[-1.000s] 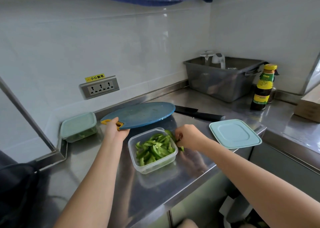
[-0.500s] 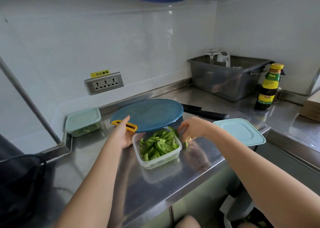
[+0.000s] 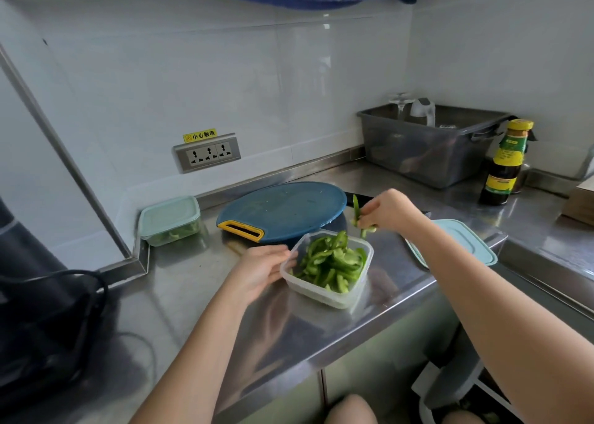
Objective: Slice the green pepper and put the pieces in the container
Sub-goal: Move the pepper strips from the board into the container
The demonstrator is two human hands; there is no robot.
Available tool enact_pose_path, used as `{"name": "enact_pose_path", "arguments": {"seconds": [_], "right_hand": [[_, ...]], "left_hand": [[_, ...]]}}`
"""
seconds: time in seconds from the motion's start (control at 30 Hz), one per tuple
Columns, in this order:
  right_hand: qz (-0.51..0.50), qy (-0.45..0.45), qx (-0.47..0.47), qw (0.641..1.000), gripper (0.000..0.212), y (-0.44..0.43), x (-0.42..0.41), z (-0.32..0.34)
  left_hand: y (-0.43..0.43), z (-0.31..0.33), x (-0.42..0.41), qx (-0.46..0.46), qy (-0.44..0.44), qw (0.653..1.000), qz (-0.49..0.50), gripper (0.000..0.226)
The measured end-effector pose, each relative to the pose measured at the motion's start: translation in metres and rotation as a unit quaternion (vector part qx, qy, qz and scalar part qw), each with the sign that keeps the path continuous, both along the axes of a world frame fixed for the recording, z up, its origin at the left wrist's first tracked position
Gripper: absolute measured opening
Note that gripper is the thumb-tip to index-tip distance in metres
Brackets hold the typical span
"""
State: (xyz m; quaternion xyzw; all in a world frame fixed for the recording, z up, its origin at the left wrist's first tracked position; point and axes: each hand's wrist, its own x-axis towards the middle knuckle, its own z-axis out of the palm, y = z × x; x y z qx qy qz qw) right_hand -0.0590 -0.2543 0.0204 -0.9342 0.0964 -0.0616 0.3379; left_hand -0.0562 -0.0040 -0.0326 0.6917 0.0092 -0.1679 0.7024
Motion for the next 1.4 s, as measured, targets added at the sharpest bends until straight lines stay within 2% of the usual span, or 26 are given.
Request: {"name": "enact_pose_path", "arguments": {"seconds": [0.1, 0.2, 0.3, 0.47, 0.57, 0.63, 0.67, 0.73, 0.77, 0.8, 0.83, 0.9, 0.97, 1.03, 1.1, 1.17, 1.2, 1.27, 1.33, 1.4], "right_hand": [[0.079, -0.026, -0.016, 0.996, 0.015, 0.012, -0.01, 0.015], [0.157, -0.019, -0.087, 0.984, 0.017, 0.031, -0.023, 0.018], [0.209, -0.002, -0.14, 0.968, 0.019, 0.042, -0.035, 0.013], [0.241, 0.034, -0.117, 0.963, 0.024, 0.042, -0.047, 0.016], [0.239, 0.009, -0.101, 0.966, 0.017, 0.036, -0.048, 0.021], [0.204, -0.033, -0.054, 0.977, 0.003, 0.03, -0.049, 0.024], [0.18, -0.054, -0.03, 0.982, 0.009, 0.026, -0.048, 0.026], [0.129, -0.075, -0.045, 0.988, 0.031, 0.01, -0.048, 0.027], [0.109, -0.067, -0.084, 0.988, 0.032, 0.0, -0.048, 0.026], [0.094, -0.042, -0.15, 0.983, 0.024, -0.014, -0.047, 0.021], [0.084, -0.001, -0.221, 0.972, 0.02, -0.027, -0.05, 0.016], [0.073, 0.111, -0.325, 0.936, 0.041, -0.054, -0.056, -0.001], [0.081, 0.177, -0.388, 0.901, 0.055, -0.073, -0.066, -0.018], [0.091, 0.163, -0.412, 0.892, 0.066, -0.084, -0.072, -0.037], [0.084, 0.112, -0.411, 0.901, 0.06, -0.088, -0.079, -0.048], [0.084, 0.077, -0.416, 0.902, 0.054, -0.09, -0.084, -0.051], [0.089, 0.074, -0.419, 0.9, 0.053, -0.091, -0.085, -0.05], [0.096, 0.061, -0.408, 0.906, 0.052, -0.089, -0.086, -0.045], [0.101, 0.012, -0.407, 0.908, 0.041, -0.087, -0.083, -0.037], [0.084, -0.047, -0.412, 0.906, 0.031, -0.082, -0.082, -0.026]], "left_hand": [[-0.004, 0.002, -0.012, 0.076, -0.07, 0.994, -0.027, 0.028], [-0.008, 0.003, -0.014, 0.125, -0.108, 0.986, -0.003, 0.032], [-0.008, 0.005, -0.016, 0.178, -0.135, 0.974, -0.033, 0.032], [-0.011, 0.011, -0.011, 0.193, -0.16, 0.968, -0.034, 0.027], [-0.009, 0.013, -0.005, 0.196, -0.164, 0.966, -0.043, 0.029], [-0.009, 0.013, -0.001, 0.202, -0.168, 0.964, -0.037, 0.029], [-0.011, 0.014, 0.0, 0.218, -0.181, 0.959, -0.029, 0.029], [-0.016, 0.017, -0.005, 0.277, -0.24, 0.93, -0.021, 0.031], [-0.02, 0.021, -0.011, 0.306, -0.281, 0.909, -0.038, 0.033], [-0.024, 0.024, -0.02, 0.33, -0.32, 0.885, -0.074, 0.038], [-0.028, 0.026, -0.029, 0.352, -0.346, 0.861, -0.122, 0.046], [-0.036, 0.026, -0.044, 0.413, -0.36, 0.809, -0.212, 0.07], [-0.039, 0.023, -0.052, 0.485, -0.348, 0.765, -0.243, 0.083], [-0.036, 0.022, -0.059, 0.529, -0.342, 0.747, -0.213, 0.076], [-0.032, 0.024, -0.066, 0.573, -0.382, 0.711, -0.142, 0.062], [-0.032, 0.028, -0.068, 0.589, -0.438, 0.675, -0.077, 0.058], [-0.032, 0.029, -0.066, 0.578, -0.458, 0.674, -0.054, 0.057], [-0.032, 0.03, -0.061, 0.534, -0.457, 0.708, -0.063, 0.052], [-0.035, 0.028, -0.059, 0.498, -0.412, 0.743, -0.176, 0.067], [-0.041, 0.023, -0.059, 0.48, -0.384, 0.737, -0.282, 0.077]]}}
